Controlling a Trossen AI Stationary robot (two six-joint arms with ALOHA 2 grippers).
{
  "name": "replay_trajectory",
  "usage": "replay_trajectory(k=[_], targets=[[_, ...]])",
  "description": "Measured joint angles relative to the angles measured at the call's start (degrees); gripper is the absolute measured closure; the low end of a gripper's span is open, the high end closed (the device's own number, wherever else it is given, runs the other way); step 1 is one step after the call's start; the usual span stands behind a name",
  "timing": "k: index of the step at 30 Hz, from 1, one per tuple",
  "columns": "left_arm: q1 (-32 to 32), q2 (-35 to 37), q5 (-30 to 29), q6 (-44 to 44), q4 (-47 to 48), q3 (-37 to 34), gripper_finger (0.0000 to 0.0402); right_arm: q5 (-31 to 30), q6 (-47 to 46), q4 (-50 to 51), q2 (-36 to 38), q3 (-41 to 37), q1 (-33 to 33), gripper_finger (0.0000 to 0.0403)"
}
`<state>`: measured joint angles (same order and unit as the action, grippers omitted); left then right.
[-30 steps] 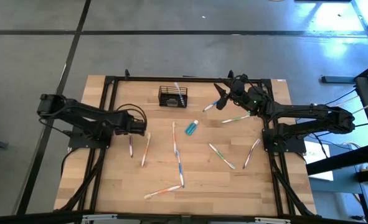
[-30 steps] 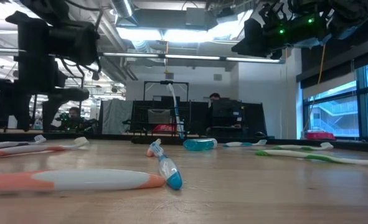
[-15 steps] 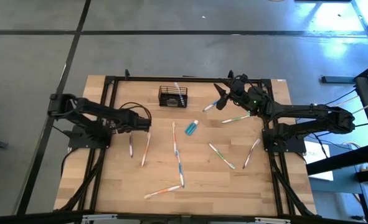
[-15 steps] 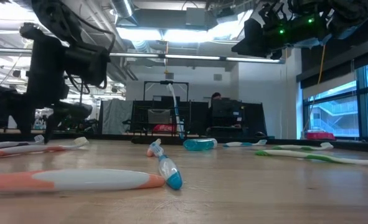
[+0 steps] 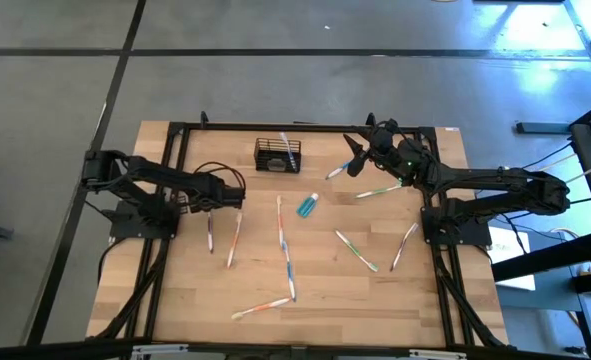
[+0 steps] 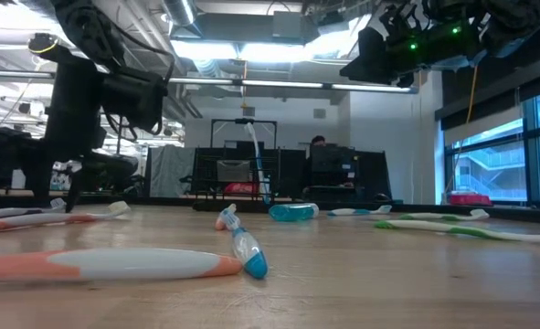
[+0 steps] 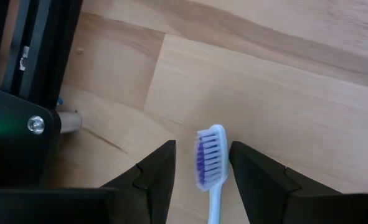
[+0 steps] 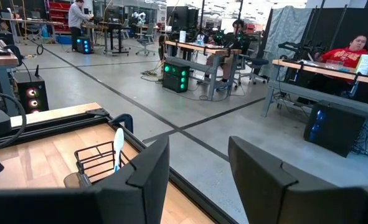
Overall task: Pick & Place toothbrushing station
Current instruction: Put the left purple toothbrush into the black wire organizer
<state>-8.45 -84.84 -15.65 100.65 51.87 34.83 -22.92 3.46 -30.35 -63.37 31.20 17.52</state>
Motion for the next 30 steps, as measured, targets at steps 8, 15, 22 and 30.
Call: replay_trajectory(k=[8,15,22,30], targets=[[0.22,-0.09,-0.05,-0.45,-0.94,-0.04,0.0295,0.0,0.0,0.0,0.0,0.0,0.0,0.0235],[0.26,-0.13,-0.66,-2.21,-1.47,-0.05,0.0336,0.0,0.0,0.0,0.0,0.0,0.0,0.0235],[0.26,-0.13,-0.89,-4.19,-1.62,-0.07,0.0363,0.0,0.0,0.0,0.0,0.0,0.0,0.0235],[0.28,0.68,-1.02,-6.89,-1.8,-0.22,0.037,0.0,0.0,0.0,0.0,0.0,0.01,0.0235]])
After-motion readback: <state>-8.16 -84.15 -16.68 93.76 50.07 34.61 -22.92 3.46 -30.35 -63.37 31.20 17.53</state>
